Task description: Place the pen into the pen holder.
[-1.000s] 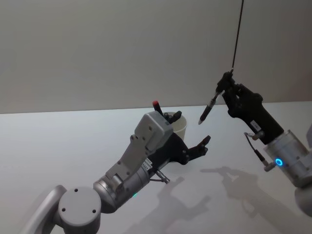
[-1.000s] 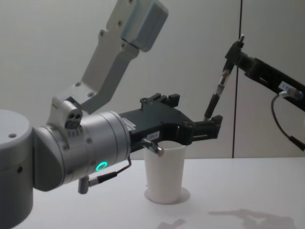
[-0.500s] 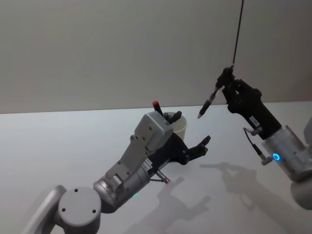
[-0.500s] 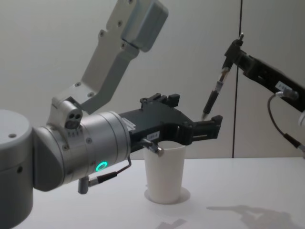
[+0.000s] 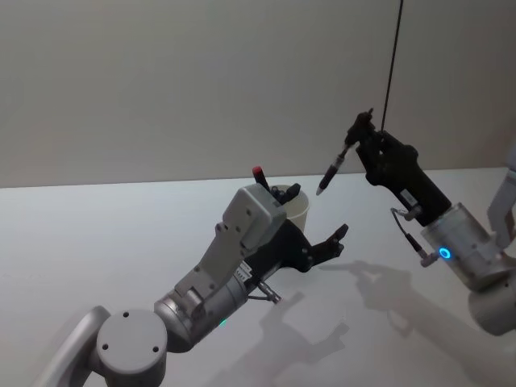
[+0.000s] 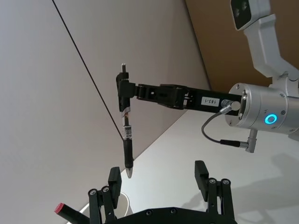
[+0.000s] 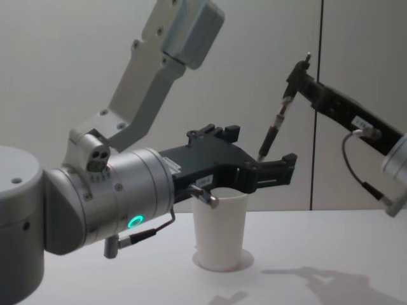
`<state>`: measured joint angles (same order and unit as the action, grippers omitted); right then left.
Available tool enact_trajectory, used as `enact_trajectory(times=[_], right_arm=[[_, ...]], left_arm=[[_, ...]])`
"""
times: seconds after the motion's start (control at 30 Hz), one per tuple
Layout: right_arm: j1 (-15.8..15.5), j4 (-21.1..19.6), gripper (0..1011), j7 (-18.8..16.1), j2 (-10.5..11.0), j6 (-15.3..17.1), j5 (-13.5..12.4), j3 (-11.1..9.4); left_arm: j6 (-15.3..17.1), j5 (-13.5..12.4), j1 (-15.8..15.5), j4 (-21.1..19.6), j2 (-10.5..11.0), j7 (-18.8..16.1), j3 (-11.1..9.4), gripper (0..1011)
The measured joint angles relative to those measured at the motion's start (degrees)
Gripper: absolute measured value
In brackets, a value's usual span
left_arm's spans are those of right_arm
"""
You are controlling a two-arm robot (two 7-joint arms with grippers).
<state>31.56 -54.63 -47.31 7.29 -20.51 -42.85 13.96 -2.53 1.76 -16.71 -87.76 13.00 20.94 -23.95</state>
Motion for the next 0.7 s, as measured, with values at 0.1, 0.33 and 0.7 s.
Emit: enact_trajectory(times=[0.1,0.33,0.7], right_arm=[[1.48,2.65,122,-1.18,-0.61,-0.51,-0.10,0.25],[4.10,7.50,121,-2.74,-1.70,-1.56,-0.12,0.81],[7.79,14.47,122,-3.67,-3.35,-2.96,0.60,1.75]], left_arm=[[0.00,0.00,0.00,0.00,0.00,0.00,0.00,1000],[0.00,0.00,0.00,0.00,0.00,0.00,0.00,1000],[0.00,0.00,0.00,0.00,0.00,0.00,0.00,1000]])
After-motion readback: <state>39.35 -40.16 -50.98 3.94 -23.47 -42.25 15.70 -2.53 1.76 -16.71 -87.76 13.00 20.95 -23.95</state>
